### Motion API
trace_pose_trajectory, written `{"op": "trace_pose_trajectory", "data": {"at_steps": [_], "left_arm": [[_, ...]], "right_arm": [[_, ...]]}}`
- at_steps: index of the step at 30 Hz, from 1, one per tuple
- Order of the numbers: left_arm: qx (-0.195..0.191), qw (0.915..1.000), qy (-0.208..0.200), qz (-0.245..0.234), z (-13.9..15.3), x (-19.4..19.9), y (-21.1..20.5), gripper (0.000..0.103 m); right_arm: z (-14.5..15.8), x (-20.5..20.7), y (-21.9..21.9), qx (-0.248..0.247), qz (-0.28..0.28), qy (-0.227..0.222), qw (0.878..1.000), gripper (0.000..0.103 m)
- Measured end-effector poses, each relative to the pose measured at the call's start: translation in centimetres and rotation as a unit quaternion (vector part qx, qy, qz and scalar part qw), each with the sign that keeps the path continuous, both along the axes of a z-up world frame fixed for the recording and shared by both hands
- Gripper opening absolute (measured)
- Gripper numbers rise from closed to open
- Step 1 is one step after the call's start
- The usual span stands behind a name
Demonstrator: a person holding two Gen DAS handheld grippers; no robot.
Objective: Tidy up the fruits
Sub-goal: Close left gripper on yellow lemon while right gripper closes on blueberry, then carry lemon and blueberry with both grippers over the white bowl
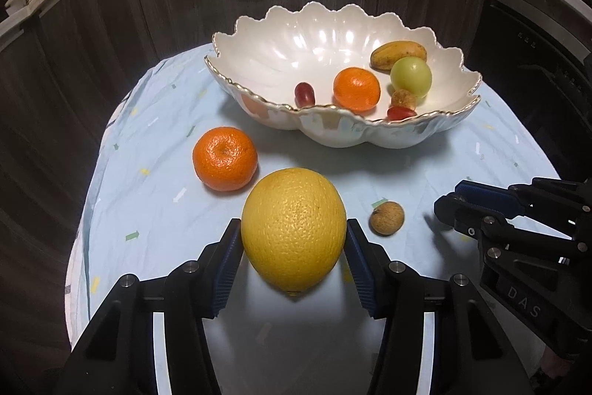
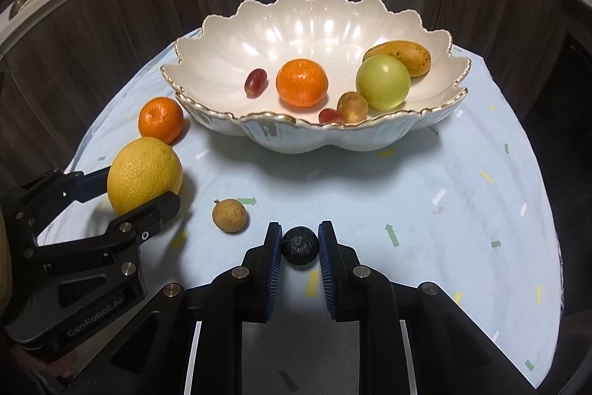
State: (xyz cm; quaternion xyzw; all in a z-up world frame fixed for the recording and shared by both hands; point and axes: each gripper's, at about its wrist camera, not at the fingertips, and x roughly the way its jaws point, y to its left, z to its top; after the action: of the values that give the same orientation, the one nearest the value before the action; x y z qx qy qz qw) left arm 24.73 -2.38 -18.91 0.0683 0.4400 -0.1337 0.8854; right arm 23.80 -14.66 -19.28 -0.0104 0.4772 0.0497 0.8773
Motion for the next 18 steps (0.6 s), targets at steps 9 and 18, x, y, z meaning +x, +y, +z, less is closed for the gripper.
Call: {"op": "trace_pose_trajectory", "data": {"at_steps": [9,18], "left_arm": [[-0.003,0.9999,-0.016,0.002,1.8,-1.0,-0.4,0.053],[0.001,0.9994,-0.033,0.009,3.7,-1.4,-0.6,0.053]], "right_arm": [[2.0,-0.5,-0.5,0.009,-0.006,-0.025,1.000,0.021],[3.6,-0.5,-1.0,0.015,-0.010,-0.045,0.999,0.021]]}}
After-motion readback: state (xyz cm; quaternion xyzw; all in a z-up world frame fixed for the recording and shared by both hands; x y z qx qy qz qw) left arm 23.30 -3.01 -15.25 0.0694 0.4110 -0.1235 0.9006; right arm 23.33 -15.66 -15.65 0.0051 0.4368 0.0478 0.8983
